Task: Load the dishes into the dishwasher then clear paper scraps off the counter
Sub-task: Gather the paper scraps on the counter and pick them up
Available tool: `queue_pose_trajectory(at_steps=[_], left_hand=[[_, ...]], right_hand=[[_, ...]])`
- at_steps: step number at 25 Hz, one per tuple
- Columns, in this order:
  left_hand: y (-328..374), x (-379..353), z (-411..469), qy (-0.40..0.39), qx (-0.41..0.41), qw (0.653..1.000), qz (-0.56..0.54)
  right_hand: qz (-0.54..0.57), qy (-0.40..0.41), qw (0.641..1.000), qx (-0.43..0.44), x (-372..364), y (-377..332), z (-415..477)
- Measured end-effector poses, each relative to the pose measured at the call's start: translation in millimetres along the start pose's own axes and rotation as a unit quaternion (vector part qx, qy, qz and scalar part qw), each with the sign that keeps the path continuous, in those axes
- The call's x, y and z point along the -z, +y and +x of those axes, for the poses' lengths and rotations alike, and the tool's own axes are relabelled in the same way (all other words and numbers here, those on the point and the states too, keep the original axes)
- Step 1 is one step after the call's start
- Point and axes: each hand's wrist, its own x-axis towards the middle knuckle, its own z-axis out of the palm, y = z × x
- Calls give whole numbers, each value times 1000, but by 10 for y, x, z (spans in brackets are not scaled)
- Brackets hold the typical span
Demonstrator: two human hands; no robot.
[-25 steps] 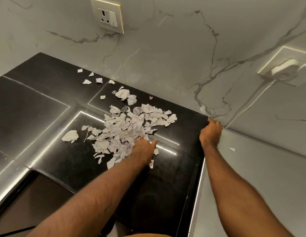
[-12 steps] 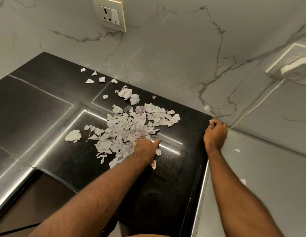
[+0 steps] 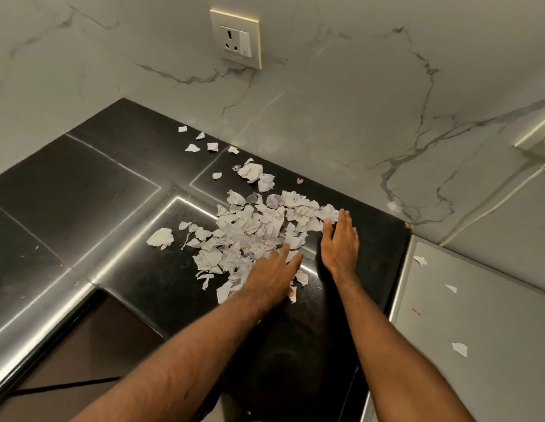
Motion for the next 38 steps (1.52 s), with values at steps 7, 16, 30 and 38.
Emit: queue_pose_trajectory(at_steps=[7, 16, 30, 38], left_hand=[[-411, -219, -231, 173, 65, 976, -119], [-1364, -475, -478, 126, 315, 905, -255], [-1620, -606, -496, 126, 272, 913, -276], [-1200, -631, -601, 231, 220, 850, -419]], right_hand=[[66, -131, 983, 112, -289, -414, -221], [-69, -69, 987, 125, -640, -564, -1276], [-33, -88, 985, 142, -775, -776, -1109], [-42, -158, 948, 271, -413, -649, -1577]])
